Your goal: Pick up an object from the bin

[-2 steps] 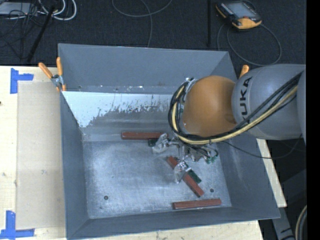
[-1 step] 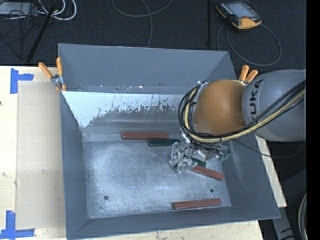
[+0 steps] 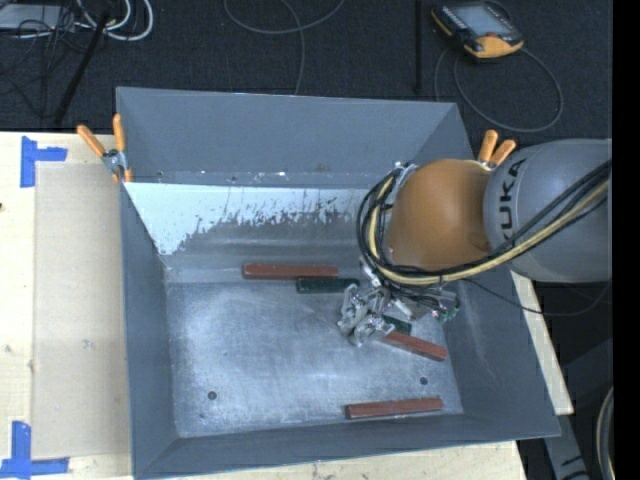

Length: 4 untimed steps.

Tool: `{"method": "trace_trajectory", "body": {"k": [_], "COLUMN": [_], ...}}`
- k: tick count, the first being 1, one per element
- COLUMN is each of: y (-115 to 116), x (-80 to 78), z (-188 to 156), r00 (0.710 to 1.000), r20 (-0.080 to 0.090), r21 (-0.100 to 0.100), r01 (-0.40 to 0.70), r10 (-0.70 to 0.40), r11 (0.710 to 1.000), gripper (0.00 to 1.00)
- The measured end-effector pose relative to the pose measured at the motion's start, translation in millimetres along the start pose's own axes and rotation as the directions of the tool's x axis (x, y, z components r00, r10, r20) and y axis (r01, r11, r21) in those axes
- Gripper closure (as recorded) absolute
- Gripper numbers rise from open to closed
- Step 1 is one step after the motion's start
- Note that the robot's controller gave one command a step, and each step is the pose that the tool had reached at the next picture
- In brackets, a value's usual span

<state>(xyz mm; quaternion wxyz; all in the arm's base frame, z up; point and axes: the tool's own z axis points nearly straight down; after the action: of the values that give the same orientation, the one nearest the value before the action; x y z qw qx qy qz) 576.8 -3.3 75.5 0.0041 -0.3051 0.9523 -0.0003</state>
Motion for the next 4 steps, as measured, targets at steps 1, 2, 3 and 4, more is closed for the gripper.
{"method": "trace_trajectory", "body": {"k": [1, 2, 3, 4], "y": [0.3, -13.6, -14.0, 0.9], "x": [-1.1, -13.2, -12.5, 16.7], "z": [-36.4, -127.7, -127.0, -72.4], "r00": [1.000, 1.000, 1.000, 0.998], "r20": [-0.012, -0.004, -0.005, -0.003], "r21": [-0.008, -0.003, -0.004, -0.002], "r01": [-0.004, 0.017, 0.015, 0.060], "r10": [0.004, -0.017, -0.015, -0.060], "r11": [1.000, 1.000, 1.000, 0.998], "gripper": [1.00, 0.00, 0.00, 0.00]}}
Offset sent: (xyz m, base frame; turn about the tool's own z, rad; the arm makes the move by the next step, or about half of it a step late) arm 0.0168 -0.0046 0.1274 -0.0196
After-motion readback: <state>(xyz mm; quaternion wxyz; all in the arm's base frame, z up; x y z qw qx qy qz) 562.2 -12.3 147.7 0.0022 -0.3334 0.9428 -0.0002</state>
